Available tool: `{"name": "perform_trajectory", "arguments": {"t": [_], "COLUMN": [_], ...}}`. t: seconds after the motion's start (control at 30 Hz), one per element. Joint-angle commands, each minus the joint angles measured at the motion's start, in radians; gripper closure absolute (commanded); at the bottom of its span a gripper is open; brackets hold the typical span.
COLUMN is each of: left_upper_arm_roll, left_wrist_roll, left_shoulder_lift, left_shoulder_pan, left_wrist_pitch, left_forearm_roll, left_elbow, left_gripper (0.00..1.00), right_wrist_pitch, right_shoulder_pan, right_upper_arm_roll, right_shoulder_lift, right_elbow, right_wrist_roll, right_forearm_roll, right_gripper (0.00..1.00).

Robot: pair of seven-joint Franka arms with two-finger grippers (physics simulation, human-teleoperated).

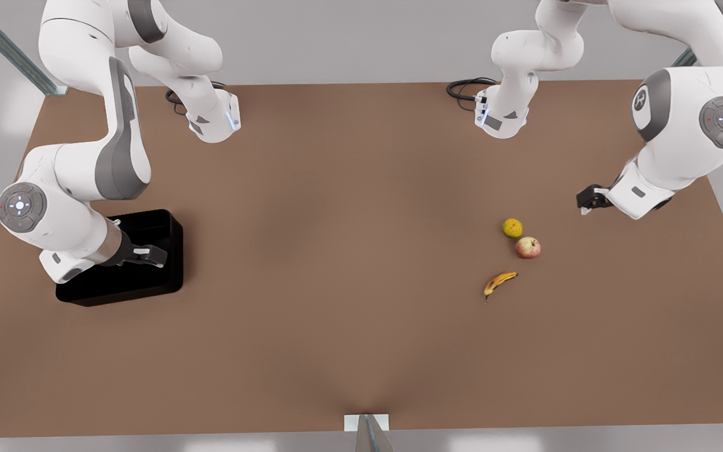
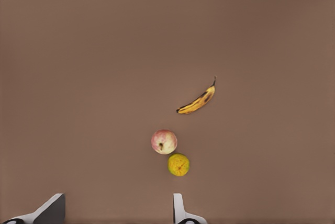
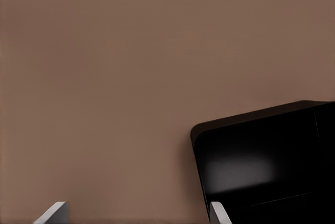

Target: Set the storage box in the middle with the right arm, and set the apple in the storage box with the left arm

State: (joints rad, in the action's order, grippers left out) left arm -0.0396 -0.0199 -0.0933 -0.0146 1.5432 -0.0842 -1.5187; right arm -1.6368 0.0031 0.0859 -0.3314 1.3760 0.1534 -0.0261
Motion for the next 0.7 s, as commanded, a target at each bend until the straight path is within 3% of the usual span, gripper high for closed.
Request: {"name": "perform_trajectory", "arguments": {"t": [0.0, 0.1, 0.13, 0.17, 0.2, 0.27, 0.37, 0.5, 0.67], "left_upper_arm_roll": [0.000, -0.029, -0.028, -0.022, -0.016, 0.000, 0.000, 0.000, 0.000], "left_wrist_roll": [0.000, 0.012, 0.006, 0.012, 0.012, 0.014, 0.014, 0.014, 0.014], "left_shoulder_lift": [-0.002, -0.140, -0.122, -0.016, -0.006, -0.023, -0.108, -0.238, -0.290], "left_shoulder_pan": [-0.002, 0.007, 0.030, 0.031, 0.047, 0.041, 0.047, 0.048, 0.056], "left_wrist_pitch": [0.000, -0.060, 0.070, 0.362, 0.538, 0.693, 0.724, 0.772, 0.798], "left_forearm_roll": [0.000, 0.000, 0.020, 0.020, 0.021, 0.026, 0.026, 0.047, 0.049], "left_elbow": [0.000, -0.012, -0.142, -0.426, -0.555, -0.653, -0.675, -0.629, -0.629], "left_gripper": [0.00, 0.00, 0.00, 0.00, 0.00, 0.00, 0.00, 0.00, 0.00], "right_wrist_pitch": [0.000, 0.000, 0.000, 0.002, 0.002, -0.003, 0.015, 0.011, -0.015], "right_shoulder_pan": [0.000, 0.000, 0.000, -0.003, -0.003, -0.005, 0.000, -0.058, -0.172], "right_upper_arm_roll": [0.000, 0.000, 0.000, 0.000, 0.000, 0.000, 0.000, 0.000, -0.002], "right_shoulder_lift": [0.000, 0.000, 0.000, 0.000, 0.000, -0.001, 0.005, 0.123, 0.098], "right_elbow": [0.000, 0.002, 0.002, 0.000, 0.002, 0.002, 0.024, 0.241, 0.258], "right_wrist_roll": [0.000, 0.000, -0.002, -0.002, -0.002, -0.002, -0.012, -0.015, -0.054], "right_forearm_roll": [0.000, 0.000, 0.000, 0.002, 0.003, 0.005, -0.003, -0.025, -0.075], "right_gripper": [0.00, 0.00, 0.00, 0.00, 0.00, 0.00, 0.00, 0.00, 0.00]}}
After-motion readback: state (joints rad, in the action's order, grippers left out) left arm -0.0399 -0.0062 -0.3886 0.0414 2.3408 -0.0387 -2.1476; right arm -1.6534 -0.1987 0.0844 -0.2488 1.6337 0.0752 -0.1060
